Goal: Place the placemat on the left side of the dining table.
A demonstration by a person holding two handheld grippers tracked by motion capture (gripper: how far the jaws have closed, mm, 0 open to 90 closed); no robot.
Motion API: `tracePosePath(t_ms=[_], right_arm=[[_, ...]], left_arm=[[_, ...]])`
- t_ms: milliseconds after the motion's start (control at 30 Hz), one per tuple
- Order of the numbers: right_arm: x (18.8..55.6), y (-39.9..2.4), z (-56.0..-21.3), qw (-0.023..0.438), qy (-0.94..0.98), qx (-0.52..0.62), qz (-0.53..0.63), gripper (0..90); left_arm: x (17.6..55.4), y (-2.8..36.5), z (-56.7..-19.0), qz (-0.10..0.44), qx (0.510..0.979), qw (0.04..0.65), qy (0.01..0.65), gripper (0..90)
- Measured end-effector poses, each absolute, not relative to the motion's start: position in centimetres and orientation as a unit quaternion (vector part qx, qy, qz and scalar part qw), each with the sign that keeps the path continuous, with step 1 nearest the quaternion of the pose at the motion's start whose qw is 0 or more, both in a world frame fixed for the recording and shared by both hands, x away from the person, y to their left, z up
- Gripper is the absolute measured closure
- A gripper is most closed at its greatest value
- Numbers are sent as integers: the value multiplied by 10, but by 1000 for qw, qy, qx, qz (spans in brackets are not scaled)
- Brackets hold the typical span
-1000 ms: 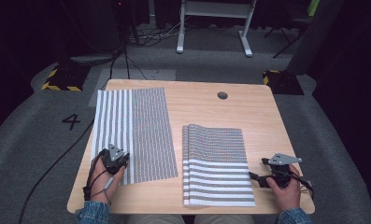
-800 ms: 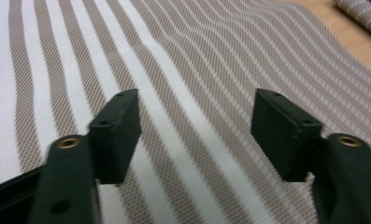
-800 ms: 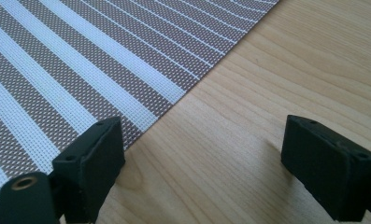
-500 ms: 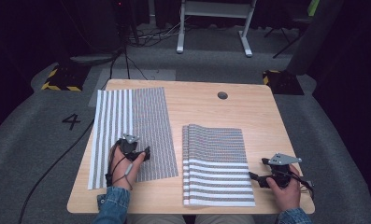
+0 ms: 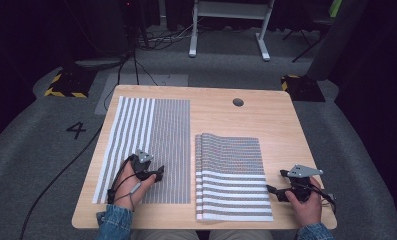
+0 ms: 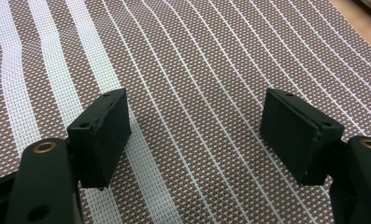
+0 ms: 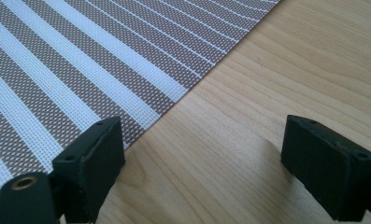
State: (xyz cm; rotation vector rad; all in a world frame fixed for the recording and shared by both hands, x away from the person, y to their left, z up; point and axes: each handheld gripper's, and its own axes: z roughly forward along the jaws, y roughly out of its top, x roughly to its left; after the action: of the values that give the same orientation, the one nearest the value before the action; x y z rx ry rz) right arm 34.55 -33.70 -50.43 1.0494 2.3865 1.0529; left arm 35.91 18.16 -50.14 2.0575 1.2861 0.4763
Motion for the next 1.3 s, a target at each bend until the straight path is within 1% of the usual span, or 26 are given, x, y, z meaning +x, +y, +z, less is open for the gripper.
tracePosePath(t_ms=[33,67,100,433,633,933,967,1067,1100,1200,1267,1300], right_arm=[[346,-337,-504,164,837,368,370,135],[346,-337,-504,164,837,368,370,135],[346,-337,-504,164,837,368,370,135],[346,-337,-504,164,838,367,369,135],[345,-337,-504,164,837,368,370,135],[345,-337,-505,165,837,367,371,135],[345,-337,-505,165,837,367,371,135],[345,-337,-505,165,836,368,372,135],[345,-337,-505,165,836,368,372,135],[345,-337,-505,164,836,368,372,135],[345,-337,-505,164,836,368,372,135],[345,-337,-505,165,836,368,372,134]], left_arm=[[359,184,-501,178,788,331,487,267],[359,187,-501,177,789,334,483,267],[359,190,-501,177,792,334,480,290],[374,207,-501,174,792,337,479,290],[381,206,-501,189,777,328,502,295],[381,205,-500,193,777,325,503,294],[378,204,-496,201,782,315,499,294],[373,201,-488,205,781,327,491,274],[363,196,-478,208,777,340,488,272],[353,192,-468,206,777,351,480,269],[337,186,-457,201,779,358,474,270],[337,186,-457,201,779,358,474,270]])
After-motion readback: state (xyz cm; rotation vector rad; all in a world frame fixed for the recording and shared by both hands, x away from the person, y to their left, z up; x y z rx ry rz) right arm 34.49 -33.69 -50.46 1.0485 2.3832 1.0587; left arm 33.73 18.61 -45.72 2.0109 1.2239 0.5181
